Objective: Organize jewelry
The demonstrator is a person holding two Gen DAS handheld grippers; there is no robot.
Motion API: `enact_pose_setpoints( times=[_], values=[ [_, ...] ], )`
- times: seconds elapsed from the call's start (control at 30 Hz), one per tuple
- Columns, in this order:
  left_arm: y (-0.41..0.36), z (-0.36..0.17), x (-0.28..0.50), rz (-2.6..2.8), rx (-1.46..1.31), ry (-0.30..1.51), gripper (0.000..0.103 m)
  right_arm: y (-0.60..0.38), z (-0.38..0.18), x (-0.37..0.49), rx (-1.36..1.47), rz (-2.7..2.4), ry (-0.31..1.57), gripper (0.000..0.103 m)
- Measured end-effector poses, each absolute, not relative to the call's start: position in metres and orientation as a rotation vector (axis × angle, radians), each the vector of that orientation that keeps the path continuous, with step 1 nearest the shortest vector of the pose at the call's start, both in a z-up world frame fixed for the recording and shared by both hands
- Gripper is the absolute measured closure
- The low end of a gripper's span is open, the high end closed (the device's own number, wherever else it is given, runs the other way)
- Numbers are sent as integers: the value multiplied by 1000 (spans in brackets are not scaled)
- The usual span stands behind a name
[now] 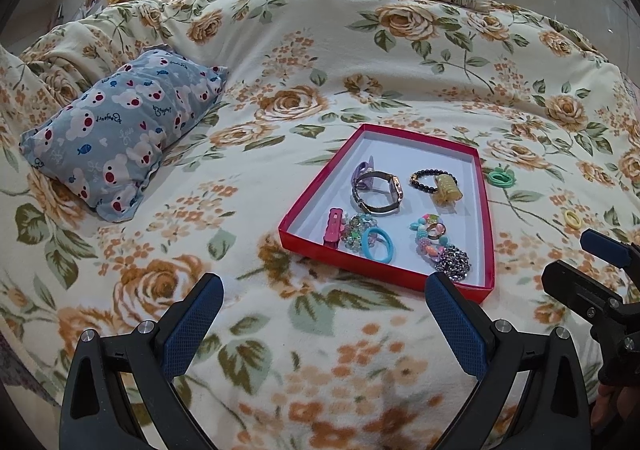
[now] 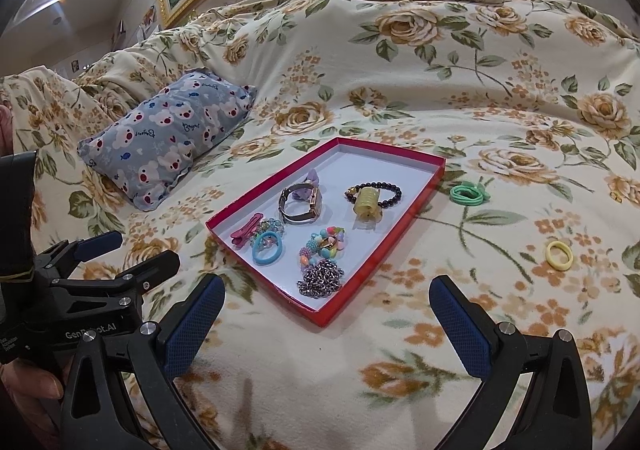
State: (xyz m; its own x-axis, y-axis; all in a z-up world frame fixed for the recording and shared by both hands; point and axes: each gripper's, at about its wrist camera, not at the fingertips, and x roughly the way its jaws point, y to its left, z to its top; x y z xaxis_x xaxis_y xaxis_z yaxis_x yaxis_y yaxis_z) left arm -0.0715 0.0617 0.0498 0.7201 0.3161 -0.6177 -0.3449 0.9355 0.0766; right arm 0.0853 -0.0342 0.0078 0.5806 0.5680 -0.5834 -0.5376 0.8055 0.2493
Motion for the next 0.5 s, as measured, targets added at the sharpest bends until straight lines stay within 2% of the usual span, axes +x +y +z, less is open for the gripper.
enact_pose_setpoints(
  times=[0.5],
  values=[
    [65, 48, -70, 360, -51, 682, 1, -34, 8, 86, 50, 648, 698, 0]
  ],
)
